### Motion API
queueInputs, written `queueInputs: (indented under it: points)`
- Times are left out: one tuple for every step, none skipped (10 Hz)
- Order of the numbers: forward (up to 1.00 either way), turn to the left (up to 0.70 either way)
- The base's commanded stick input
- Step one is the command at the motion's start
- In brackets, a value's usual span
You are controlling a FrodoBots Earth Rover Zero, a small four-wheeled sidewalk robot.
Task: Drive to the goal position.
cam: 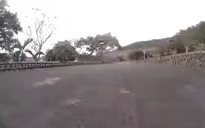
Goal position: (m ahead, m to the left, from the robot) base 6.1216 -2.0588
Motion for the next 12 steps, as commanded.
queueInputs:
  points:
    - [0.7, 0.0]
    - [0.7, 0.0]
    - [0.7, 0.0]
    - [0.7, -0.27]
    - [0.7, -0.27]
    - [0.7, -0.27]
    - [0.7, -0.27]
    - [0.7, 0.0]
    - [0.7, 0.0]
    - [0.7, 0.0]
    - [0.7, 0.0]
    - [0.7, 0.0]
